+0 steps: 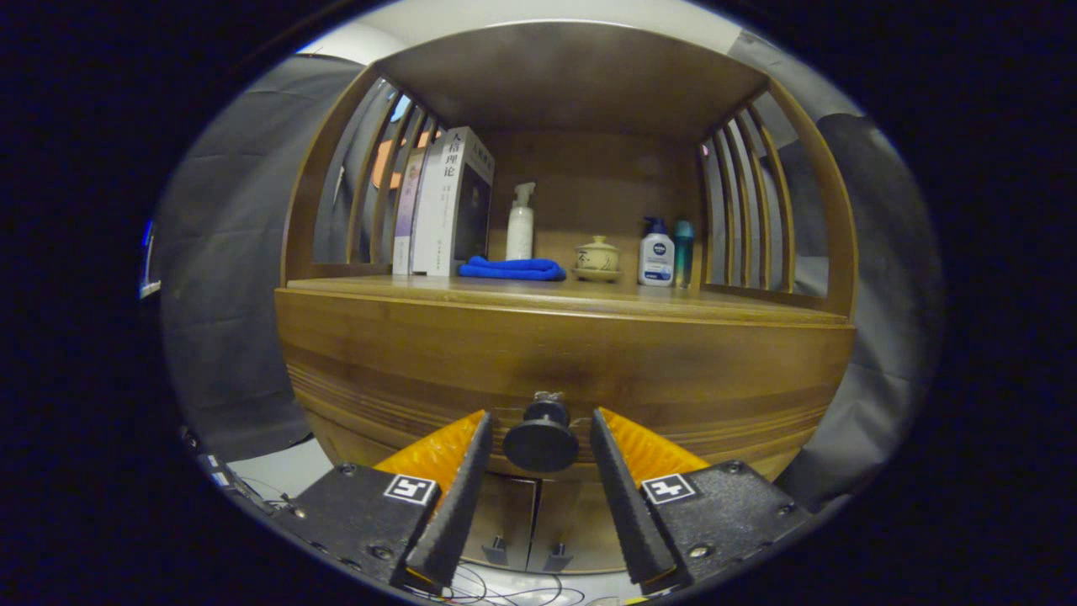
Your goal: Pull open the drawer, take out the items inside it, and place them on the countertop above the cabinet.
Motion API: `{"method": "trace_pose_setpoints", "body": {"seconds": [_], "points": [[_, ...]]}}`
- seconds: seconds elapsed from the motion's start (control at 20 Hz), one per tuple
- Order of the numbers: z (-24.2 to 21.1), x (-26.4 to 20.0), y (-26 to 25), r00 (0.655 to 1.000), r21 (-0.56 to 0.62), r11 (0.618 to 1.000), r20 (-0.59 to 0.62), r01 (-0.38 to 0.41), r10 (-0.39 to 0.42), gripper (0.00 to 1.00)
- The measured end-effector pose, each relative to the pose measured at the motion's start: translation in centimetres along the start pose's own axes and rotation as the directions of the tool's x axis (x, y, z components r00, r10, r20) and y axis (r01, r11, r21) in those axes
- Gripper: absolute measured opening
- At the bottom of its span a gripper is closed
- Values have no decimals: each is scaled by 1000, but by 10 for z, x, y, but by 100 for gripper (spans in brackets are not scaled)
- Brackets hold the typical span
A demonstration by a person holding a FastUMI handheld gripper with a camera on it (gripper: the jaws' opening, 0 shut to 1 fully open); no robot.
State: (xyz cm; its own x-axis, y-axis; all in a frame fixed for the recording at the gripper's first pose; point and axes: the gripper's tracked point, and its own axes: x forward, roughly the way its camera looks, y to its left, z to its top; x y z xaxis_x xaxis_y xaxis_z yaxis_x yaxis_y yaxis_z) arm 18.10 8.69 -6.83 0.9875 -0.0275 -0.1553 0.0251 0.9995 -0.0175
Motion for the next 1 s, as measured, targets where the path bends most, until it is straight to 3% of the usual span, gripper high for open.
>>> {"method": "trace_pose_setpoints", "body": {"seconds": [0.3, 1.0], "points": [[2, 1, 1, 999, 21, 999, -4, 47, -47, 47], [2, -2, 3, 998, 45, 997, -37, 56, -55, 31]]}}
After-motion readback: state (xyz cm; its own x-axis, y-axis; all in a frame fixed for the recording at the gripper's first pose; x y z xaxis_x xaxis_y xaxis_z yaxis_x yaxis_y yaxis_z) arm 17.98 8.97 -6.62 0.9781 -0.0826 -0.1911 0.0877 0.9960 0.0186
